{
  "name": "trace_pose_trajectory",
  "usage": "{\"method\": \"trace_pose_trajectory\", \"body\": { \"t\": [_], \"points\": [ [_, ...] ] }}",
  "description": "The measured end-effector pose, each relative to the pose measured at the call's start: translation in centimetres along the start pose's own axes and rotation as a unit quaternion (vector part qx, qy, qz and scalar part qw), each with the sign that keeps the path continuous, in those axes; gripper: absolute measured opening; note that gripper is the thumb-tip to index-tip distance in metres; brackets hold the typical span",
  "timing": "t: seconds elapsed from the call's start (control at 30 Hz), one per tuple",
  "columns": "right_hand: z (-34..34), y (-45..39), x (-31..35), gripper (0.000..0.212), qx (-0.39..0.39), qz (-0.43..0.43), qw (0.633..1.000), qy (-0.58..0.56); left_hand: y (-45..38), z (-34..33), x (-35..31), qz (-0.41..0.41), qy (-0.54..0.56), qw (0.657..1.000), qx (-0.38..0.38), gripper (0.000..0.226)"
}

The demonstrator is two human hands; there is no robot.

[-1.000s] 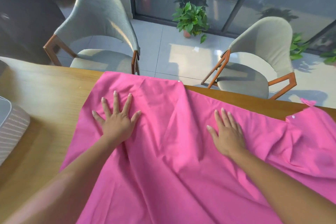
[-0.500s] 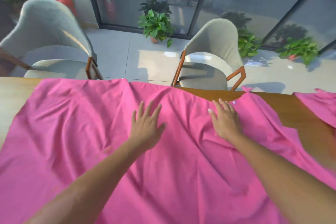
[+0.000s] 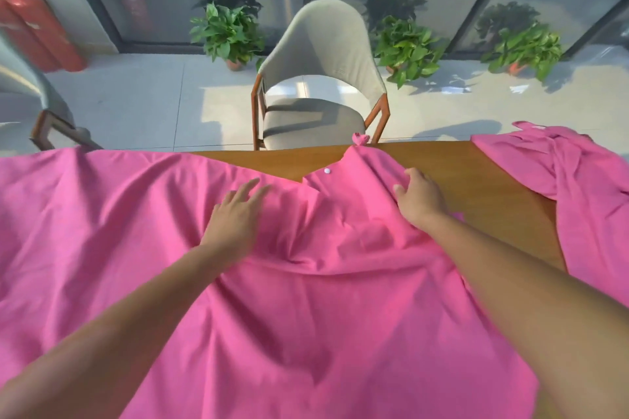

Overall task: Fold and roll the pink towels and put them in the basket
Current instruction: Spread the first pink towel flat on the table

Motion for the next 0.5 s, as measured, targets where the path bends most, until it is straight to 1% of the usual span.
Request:
{"method": "trace_pose_trajectory", "body": {
  "t": [0.07,0.17,0.23,0.33,0.4,0.5],
  "points": [
    [-0.4,-1.4,-0.1,0.049,-0.007,-0.009,1.000,-0.016,-2.2,0.4,-0.3,-0.004,-0.010,1.000,-0.010,0.059],
    [-0.6,-2.9,-0.4,0.055,-0.032,-0.015,0.999,-0.003,-4.5,0.3,-1.2,-0.031,-0.018,0.999,0.009,0.057],
    [-1.0,-3.5,-1.1,0.050,-0.023,-0.015,0.999,0.016,-5.4,0.1,-2.0,-0.047,-0.035,0.998,0.008,0.042],
    [-1.6,-3.9,-1.6,0.032,0.004,0.015,0.999,0.049,-6.0,0.0,-3.0,-0.046,-0.030,0.998,-0.014,0.017],
    [-0.3,-4.4,-1.6,0.028,-0.019,0.036,0.998,0.037,-6.7,0.6,-3.3,-0.019,0.000,0.999,-0.038,0.009],
    [4.5,-6.5,-2.7,0.030,-0.099,0.038,0.994,-0.005,-9.1,3.3,-3.2,0.055,0.020,0.995,-0.083,0.010]
  ]
}}
Point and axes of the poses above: each hand's wrist, its own y-axis away from the middle knuckle, its own z-axis out of the back of the hand, x = y × z, the point moved 7 cm from there along -y, towards the middle knuckle, and after that the axes turned 1 degree about z, right-handed, at the moved point
